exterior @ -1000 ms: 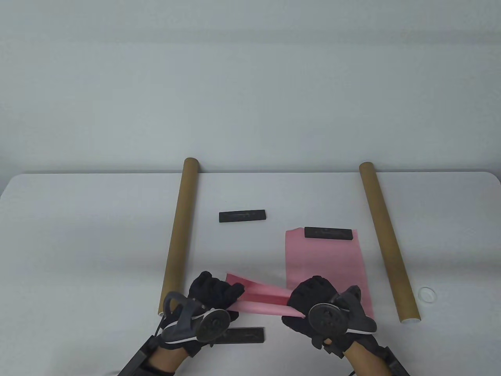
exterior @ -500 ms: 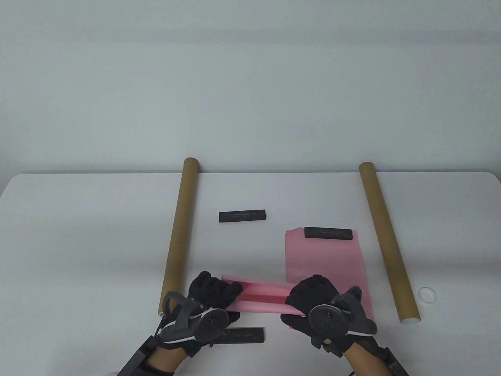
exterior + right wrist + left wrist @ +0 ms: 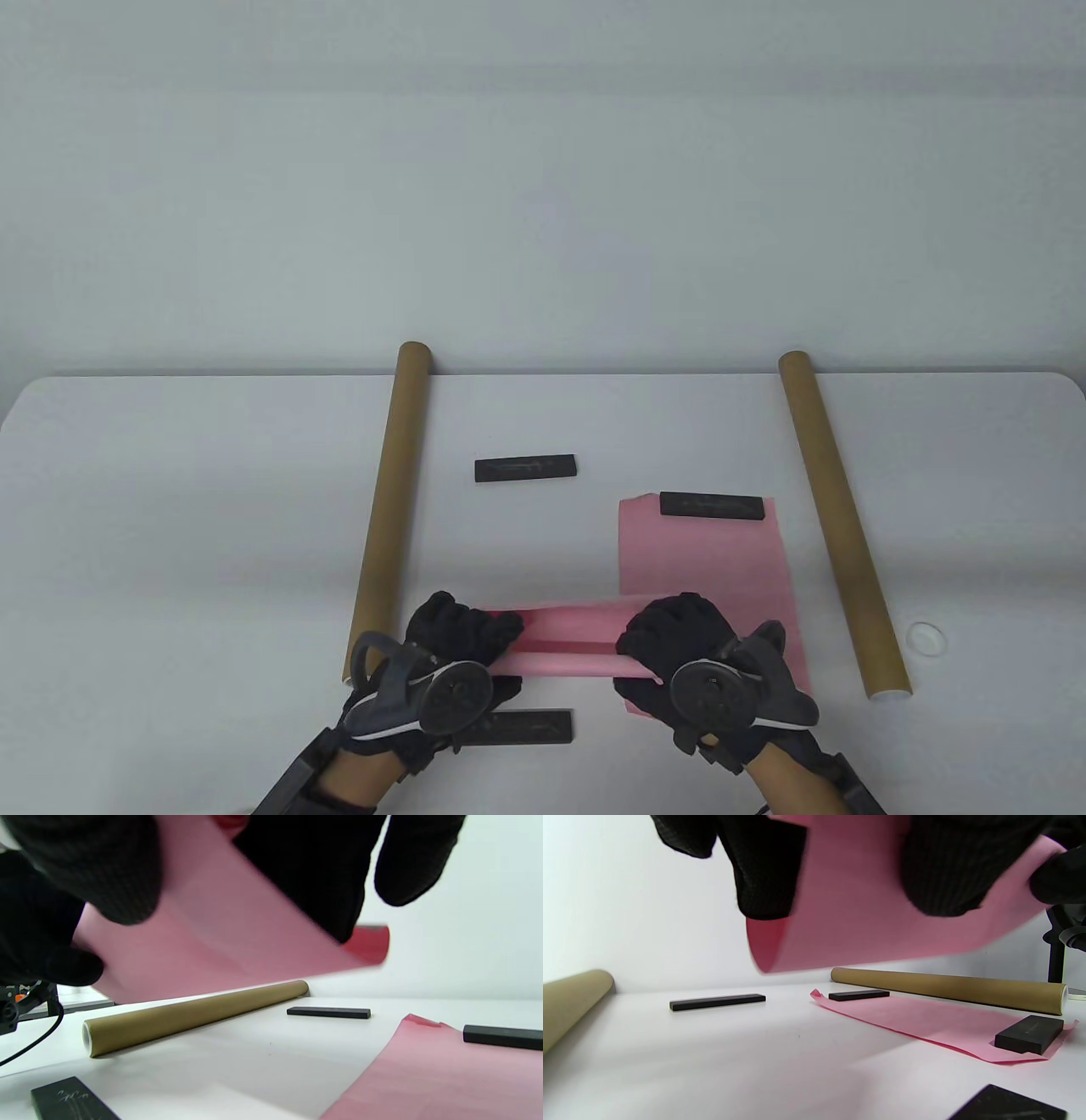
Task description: Roll up papers and store in mailing tubes
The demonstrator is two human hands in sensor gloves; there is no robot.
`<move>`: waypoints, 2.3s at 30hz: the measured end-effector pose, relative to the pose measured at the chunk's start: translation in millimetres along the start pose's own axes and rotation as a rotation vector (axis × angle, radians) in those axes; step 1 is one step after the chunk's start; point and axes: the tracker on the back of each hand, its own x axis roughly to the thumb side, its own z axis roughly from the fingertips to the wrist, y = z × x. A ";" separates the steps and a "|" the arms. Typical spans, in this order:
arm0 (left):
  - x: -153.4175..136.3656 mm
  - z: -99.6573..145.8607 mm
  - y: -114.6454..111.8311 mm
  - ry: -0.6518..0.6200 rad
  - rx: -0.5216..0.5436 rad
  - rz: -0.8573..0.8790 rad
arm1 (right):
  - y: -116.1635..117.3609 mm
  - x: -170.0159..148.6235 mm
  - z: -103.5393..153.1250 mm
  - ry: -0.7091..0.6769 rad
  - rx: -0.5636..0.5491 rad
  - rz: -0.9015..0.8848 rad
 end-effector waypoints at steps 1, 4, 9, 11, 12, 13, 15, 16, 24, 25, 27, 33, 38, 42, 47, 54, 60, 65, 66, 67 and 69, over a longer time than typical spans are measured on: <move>0.5 0.4 0.8 -0.003 0.007 -0.003 | 0.0 -0.3 0.1 -0.002 0.004 -0.007; 0.7 2.0 3.3 -0.014 0.028 0.010 | -1.9 -0.7 1.9 -0.007 -0.018 -0.044; -4.1 0.6 -0.7 -0.010 -0.021 0.076 | -10.0 5.1 4.9 -0.030 -0.082 0.040; -3.9 0.7 -1.8 -0.008 -0.027 0.077 | -10.0 7.0 5.2 -0.037 -0.089 0.052; -3.6 0.8 -2.0 -0.007 -0.029 0.062 | -9.4 7.3 4.7 -0.036 -0.083 0.042; -3.3 1.1 -2.2 -0.004 -0.028 0.049 | -8.7 7.0 4.1 -0.036 -0.072 0.034; -1.4 1.7 -1.3 0.002 -0.022 0.031 | -7.5 5.8 3.6 -0.029 -0.057 0.020; -0.3 2.3 -0.1 0.004 -0.007 0.019 | -6.8 4.5 3.1 -0.032 -0.047 0.002; -2.0 0.7 -3.7 -0.003 -0.037 0.062 | -7.3 6.7 4.5 -0.051 -0.051 0.017; -2.6 0.2 -4.8 -0.002 -0.047 0.068 | -7.1 9.2 5.0 -0.054 -0.063 0.043; -2.9 0.8 -5.6 -0.002 -0.047 0.055 | -6.9 11.6 5.0 -0.061 -0.068 0.052; 2.9 3.4 2.6 -0.035 0.032 0.010 | -5.4 5.4 2.8 -0.036 -0.032 -0.010; 0.8 2.6 2.7 -0.036 0.019 0.050 | -9.2 3.8 5.6 -0.024 -0.095 -0.015; -1.7 1.8 0.0 -0.024 -0.006 0.086 | -10.1 8.5 7.2 -0.050 -0.114 0.061; 0.3 3.1 -0.4 -0.021 0.006 0.040 | -8.9 7.9 5.2 -0.041 -0.084 0.055; 0.3 2.5 0.1 -0.014 0.019 0.016 | -7.1 2.5 4.0 -0.038 -0.038 -0.071; -5.7 1.3 -3.3 0.010 -0.027 0.061 | -7.6 9.5 5.7 -0.055 -0.077 0.059; -3.1 2.6 -1.5 0.006 -0.015 0.036 | -7.7 8.1 6.1 -0.059 -0.092 0.015; -2.1 2.8 -0.3 0.003 -0.005 0.031 | -8.0 6.9 5.9 -0.060 -0.087 -0.007; -1.3 2.5 0.6 0.000 0.002 0.021 | -8.0 5.7 5.5 -0.050 -0.087 -0.029; -0.5 2.3 0.6 0.003 0.000 0.004 | -8.1 3.8 5.3 -0.047 -0.078 -0.062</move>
